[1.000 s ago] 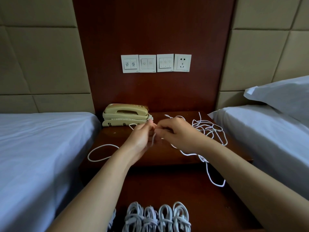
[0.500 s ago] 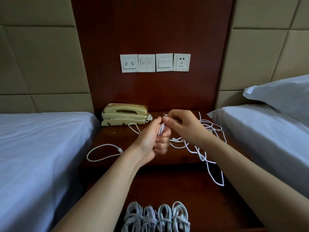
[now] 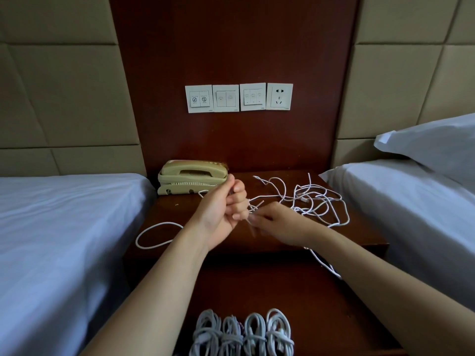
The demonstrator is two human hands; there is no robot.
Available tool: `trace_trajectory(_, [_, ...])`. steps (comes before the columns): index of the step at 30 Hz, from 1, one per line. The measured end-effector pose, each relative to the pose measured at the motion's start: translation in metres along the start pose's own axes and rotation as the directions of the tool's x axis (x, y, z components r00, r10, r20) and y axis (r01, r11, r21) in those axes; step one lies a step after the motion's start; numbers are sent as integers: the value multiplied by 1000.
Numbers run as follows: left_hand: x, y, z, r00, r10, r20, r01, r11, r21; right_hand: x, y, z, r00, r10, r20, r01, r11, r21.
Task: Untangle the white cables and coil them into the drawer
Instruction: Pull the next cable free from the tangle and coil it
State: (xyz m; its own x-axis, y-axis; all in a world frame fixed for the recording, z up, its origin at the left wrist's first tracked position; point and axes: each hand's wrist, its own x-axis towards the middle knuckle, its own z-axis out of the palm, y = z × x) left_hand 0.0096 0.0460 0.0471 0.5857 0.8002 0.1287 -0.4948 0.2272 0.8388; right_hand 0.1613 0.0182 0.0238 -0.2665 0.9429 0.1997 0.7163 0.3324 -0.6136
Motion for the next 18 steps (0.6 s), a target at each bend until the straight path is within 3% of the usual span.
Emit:
trace_trajectory(4, [4, -4, -2, 996, 45, -77, -43, 999, 25, -8, -18, -2, 986, -63, 151, 85, 986, -145])
trace_trajectory(8, [7, -7, -4, 985, 99, -139, -86, 992, 95, -11, -31, 0, 980, -117, 161, 150, 966, -209])
trace_trajectory(13, [13, -13, -7, 968, 189, -163, -127, 936, 330, -11, -39, -8, 972, -230, -39, 218, 956, -196])
trace_trajectory(16, [17, -20, -8, 957, 251, -144, -143, 844, 517, -7, -36, -13, 959, -198, -201, 162, 970, -181])
trace_trajectory(18, [17, -23, -4, 966, 218, -138, -107, 825, 555, -4, -32, -14, 947, -163, -277, 104, 971, -216])
